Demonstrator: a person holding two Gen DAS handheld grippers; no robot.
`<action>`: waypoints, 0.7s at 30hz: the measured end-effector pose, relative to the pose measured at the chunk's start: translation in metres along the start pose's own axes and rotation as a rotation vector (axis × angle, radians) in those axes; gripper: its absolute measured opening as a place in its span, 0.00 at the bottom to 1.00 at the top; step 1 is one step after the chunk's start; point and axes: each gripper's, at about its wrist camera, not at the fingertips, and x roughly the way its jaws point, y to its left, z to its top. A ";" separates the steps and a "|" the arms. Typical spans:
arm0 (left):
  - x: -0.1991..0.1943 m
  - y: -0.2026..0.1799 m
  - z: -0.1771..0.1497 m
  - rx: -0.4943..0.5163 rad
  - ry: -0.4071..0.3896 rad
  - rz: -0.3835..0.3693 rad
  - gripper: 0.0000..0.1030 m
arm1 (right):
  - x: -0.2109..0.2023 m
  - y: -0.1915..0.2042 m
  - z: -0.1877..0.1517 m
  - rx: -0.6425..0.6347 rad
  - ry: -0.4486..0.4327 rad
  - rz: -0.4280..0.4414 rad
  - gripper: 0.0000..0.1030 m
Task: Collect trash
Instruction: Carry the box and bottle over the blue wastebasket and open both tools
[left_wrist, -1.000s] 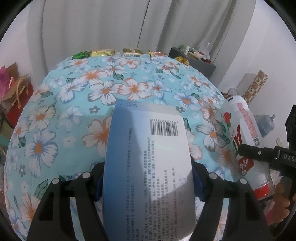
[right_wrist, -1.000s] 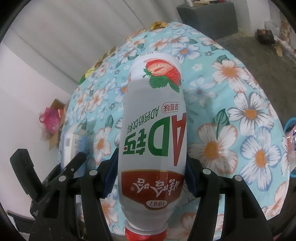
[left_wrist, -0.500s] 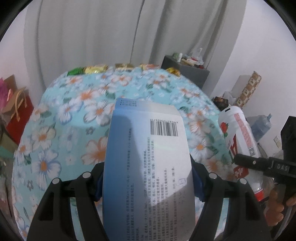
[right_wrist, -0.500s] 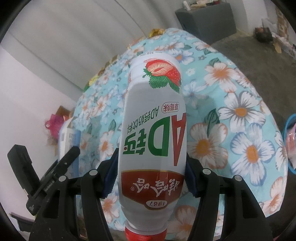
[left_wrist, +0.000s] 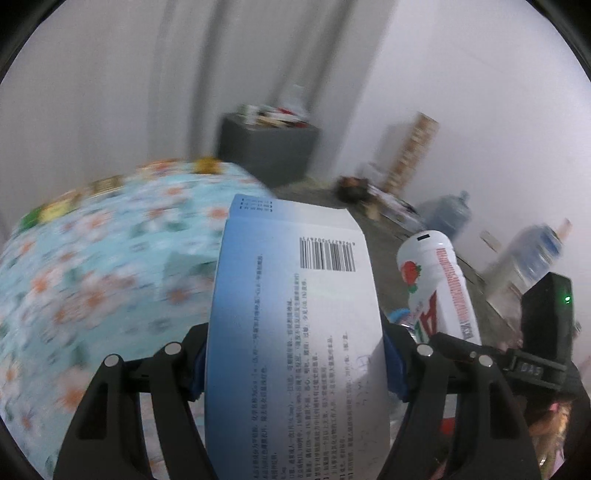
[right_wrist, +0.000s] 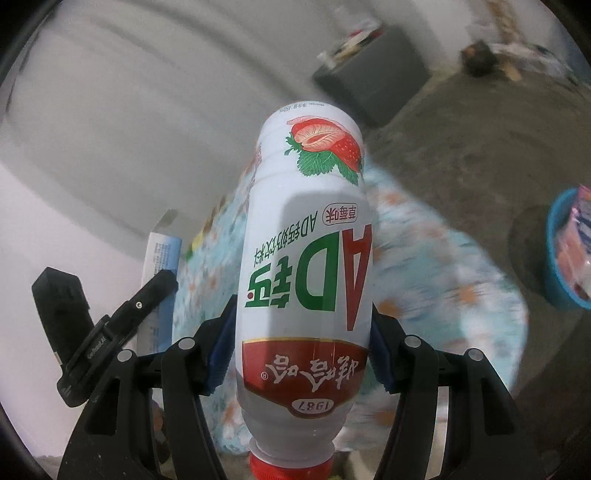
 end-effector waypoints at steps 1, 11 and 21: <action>0.011 -0.017 0.008 0.024 0.017 -0.037 0.68 | -0.013 -0.013 0.004 0.029 -0.031 -0.006 0.56; 0.136 -0.186 0.033 0.249 0.236 -0.242 0.68 | -0.109 -0.168 0.009 0.403 -0.283 -0.186 0.56; 0.269 -0.303 0.004 0.396 0.456 -0.257 0.69 | -0.105 -0.286 0.002 0.690 -0.309 -0.280 0.57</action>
